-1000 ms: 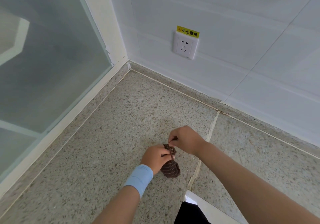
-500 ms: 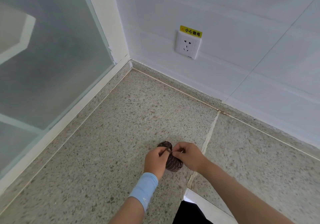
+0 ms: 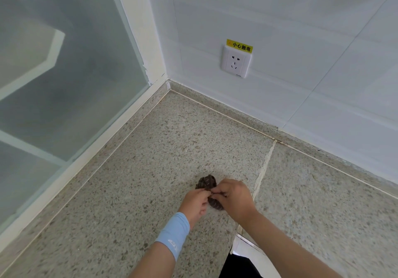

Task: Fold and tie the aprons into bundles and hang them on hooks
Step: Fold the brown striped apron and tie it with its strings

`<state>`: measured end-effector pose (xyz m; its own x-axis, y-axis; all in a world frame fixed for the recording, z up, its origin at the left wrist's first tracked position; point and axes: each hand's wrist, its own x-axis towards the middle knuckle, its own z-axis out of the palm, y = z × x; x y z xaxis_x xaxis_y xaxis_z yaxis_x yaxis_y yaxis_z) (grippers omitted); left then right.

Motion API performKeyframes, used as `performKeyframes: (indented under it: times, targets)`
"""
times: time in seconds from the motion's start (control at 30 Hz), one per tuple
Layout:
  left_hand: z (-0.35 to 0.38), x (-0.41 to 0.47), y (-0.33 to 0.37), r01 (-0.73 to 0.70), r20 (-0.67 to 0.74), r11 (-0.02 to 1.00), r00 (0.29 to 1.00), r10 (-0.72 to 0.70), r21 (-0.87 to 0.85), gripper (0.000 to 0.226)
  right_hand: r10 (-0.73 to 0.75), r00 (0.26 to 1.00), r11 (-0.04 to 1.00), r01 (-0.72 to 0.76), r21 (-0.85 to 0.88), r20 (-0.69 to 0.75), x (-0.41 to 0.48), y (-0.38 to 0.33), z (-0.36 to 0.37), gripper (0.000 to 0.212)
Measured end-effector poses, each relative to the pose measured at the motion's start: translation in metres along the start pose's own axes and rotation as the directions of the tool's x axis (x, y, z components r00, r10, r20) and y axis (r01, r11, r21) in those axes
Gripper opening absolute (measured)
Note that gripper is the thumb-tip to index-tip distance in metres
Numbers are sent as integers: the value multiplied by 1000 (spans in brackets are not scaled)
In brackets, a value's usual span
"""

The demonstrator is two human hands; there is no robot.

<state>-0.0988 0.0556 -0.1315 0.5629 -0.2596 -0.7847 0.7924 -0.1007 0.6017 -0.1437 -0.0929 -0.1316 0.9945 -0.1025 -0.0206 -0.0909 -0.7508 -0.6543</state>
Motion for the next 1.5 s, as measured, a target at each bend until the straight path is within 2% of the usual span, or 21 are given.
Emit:
performKeyframes:
  times: [0.07, 0.13, 0.17, 0.3, 0.4, 0.47, 0.7, 0.8, 0.9, 1.0, 1.07, 1.13, 1.23, 1.4, 1.5]
  targets:
    - [-2, 1, -3, 20, -17, 998, 1000, -21, -60, 24, -41, 999, 999, 41, -2, 25, 1, -2, -3, 8]
    - [-2, 0, -6, -8, -76, 999, 997, 12, 49, 24, -23, 995, 1000, 25, -19, 102, 3, -6, -8, 2]
    - [-2, 0, -7, -13, -108, 998, 994, 20, 60, 22, -11, 989, 999, 17, -36, 146, 5, -6, -9, 6]
    - [-1, -1, -8, 37, -161, 988, 985, -62, -148, 19, 16, 935, 978, 59, -199, 354, 8, -5, -17, 19]
    - [-2, -2, -10, 16, -207, 987, 977, -50, -161, 18, 76, 890, 968, 43, -247, 450, 10, -5, -19, 22]
    - [0, -4, -12, -13, -242, 986, 970, -27, -164, 17, 128, 874, 973, -20, -228, 469, 12, -8, -16, 25]
    - [-3, -11, -17, -56, -312, 933, 948, -62, -356, 21, 330, 835, 942, -323, -93, 440, 19, 2, -12, 28]
    - [3, -14, -21, -154, -416, 976, 906, 76, -156, 29, 392, 824, 899, -438, 21, 409, 23, 4, -11, 23]
    - [7, -13, -22, -224, -493, 975, 848, 194, -1, 22, 422, 817, 852, -505, 134, 394, 29, -5, -12, 20]
    - [1, -11, -21, -222, -480, 942, 817, 321, 252, 32, 454, 766, 828, -551, 101, 456, 36, -18, -7, 23]
    - [-3, -12, -16, -204, -478, 924, 808, 345, 322, 33, 455, 748, 815, -568, 111, 484, 39, -24, -3, 27]
    - [-5, -11, -12, -192, -474, 946, 828, 300, 263, 30, 439, 755, 803, -573, 163, 487, 38, -26, 1, 34]
    - [-10, 1, -13, -115, -475, 986, 865, 161, 124, 27, 463, 763, 775, -596, 211, 451, 36, -24, 6, 33]
    - [-6, 18, -6, -102, -404, 959, 914, -14, -263, 29, 571, 752, 696, -657, 290, 330, 34, -10, 8, 36]
    - [-2, 26, -5, -88, -418, 963, 908, -28, -256, 33, 601, 718, 627, -696, 351, 349, 36, -7, 3, 32]
